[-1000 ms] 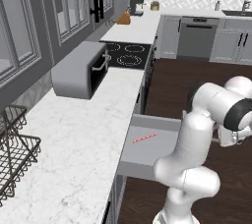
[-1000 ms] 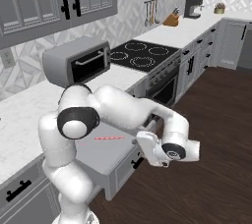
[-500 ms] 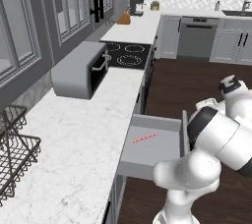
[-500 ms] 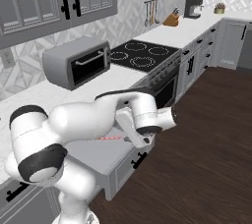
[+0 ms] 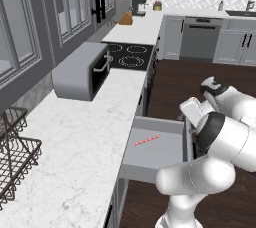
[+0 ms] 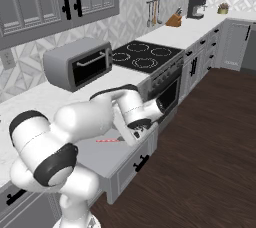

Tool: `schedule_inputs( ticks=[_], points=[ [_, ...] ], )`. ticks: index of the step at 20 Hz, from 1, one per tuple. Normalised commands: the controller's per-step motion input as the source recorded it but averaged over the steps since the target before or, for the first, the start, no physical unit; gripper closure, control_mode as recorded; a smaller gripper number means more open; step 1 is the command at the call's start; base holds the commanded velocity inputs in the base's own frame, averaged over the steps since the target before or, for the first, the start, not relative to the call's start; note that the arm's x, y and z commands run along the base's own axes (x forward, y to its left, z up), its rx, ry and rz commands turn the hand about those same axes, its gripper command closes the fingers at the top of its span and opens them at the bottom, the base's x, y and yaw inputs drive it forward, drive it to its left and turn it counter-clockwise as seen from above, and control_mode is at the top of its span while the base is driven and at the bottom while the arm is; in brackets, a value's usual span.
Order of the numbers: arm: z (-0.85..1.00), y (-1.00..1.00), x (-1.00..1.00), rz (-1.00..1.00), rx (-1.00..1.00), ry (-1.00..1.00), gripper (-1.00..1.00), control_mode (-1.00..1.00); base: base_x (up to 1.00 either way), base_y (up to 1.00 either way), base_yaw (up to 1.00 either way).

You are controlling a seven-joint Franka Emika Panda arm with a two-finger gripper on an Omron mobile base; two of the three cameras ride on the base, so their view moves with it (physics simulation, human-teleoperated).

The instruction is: Take a straw from the drawer in front and place it inside the glass cup on the dining counter.

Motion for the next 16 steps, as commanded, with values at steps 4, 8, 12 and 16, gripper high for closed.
schedule_inputs(
  ticks=[4,8,12,16],
  points=[
    [-0.49,0.04,0.55,-0.04,-0.11,0.22,-1.00,-1.00,0.00,0.00,0.00],
    [-0.48,0.15,0.34,-0.08,-0.25,0.12,-1.00,-1.00,0.00,0.00,0.00],
    [-0.50,0.06,0.33,-0.13,-0.26,0.10,-1.00,-1.00,0.00,0.00,0.00],
    [-0.50,0.05,0.13,-0.15,-0.25,0.07,-1.00,-1.00,0.00,0.00,0.00]
  ],
)
